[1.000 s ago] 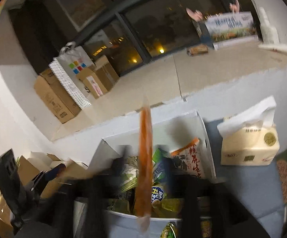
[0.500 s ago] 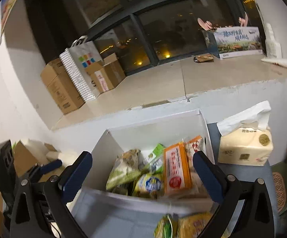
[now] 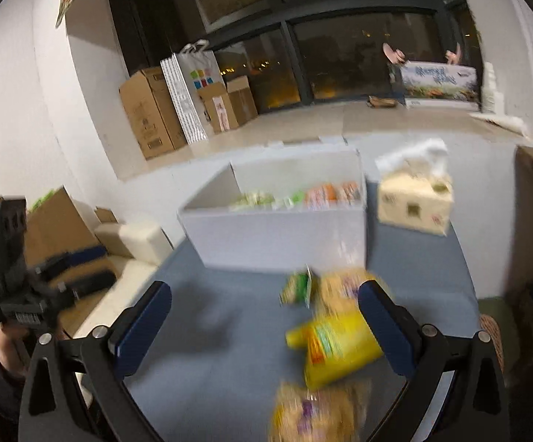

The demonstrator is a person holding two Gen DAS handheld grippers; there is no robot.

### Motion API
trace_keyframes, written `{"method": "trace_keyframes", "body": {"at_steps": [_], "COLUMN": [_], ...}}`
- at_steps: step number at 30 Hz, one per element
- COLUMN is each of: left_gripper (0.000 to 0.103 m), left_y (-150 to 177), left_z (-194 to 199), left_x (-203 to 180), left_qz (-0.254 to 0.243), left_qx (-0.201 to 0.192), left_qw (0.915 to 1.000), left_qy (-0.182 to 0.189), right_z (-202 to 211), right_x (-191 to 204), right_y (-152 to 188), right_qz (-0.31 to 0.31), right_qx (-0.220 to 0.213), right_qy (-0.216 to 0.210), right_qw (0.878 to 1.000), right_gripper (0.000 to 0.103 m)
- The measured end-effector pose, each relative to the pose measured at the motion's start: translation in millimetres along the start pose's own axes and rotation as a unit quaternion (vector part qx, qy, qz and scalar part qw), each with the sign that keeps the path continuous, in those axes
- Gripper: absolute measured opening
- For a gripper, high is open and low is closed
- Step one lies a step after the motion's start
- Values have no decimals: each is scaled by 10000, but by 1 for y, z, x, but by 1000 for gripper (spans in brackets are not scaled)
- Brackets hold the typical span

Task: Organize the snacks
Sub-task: 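Grasp the purple-printed cracker packet with the right gripper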

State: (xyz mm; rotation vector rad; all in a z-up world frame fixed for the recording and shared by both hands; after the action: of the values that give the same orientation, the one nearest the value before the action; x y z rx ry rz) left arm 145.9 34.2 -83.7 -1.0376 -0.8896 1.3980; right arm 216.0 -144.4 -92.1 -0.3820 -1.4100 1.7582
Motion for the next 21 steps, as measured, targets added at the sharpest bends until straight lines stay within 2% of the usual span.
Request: {"method": "trace_keyframes", "body": {"at_steps": [6, 10, 18, 21], "left_gripper": [103, 103, 103, 103], "left_y": [37, 52, 64, 68], "left_z": [5, -2, -4, -6], "left_x": [-23, -33, -35, -32], "left_qz": [185, 293, 343, 383], "left_qx": [256, 435, 568, 629], "left_qw": [9992, 9981, 9973, 9969], "left_qy": [228, 310, 310, 286], "right_z": [30, 25, -11, -23], "right_x": [-22, -32, -41, -42], "right_y": [73, 109, 141, 151], "right_qz": [97, 237, 614, 870], "right_qx": [550, 986, 1561, 1798], "right_qy": [618, 889, 1037, 1159], "right_qw": [9965, 9909, 9804, 9730], "right_gripper": [103, 103, 103, 103]}}
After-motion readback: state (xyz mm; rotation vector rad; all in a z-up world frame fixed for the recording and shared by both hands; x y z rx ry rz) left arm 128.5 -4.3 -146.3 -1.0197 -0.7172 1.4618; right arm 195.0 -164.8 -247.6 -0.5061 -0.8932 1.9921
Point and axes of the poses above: each gripper's, at about its wrist camera, not at the fingertips, and z roughly against the way its jaws point, x to its left, y to its underside, the point moved 9 cm from there along -z, roughly the way its jaws point, and after that the axes turned 15 degrees about -x, right-handed, at the moved point
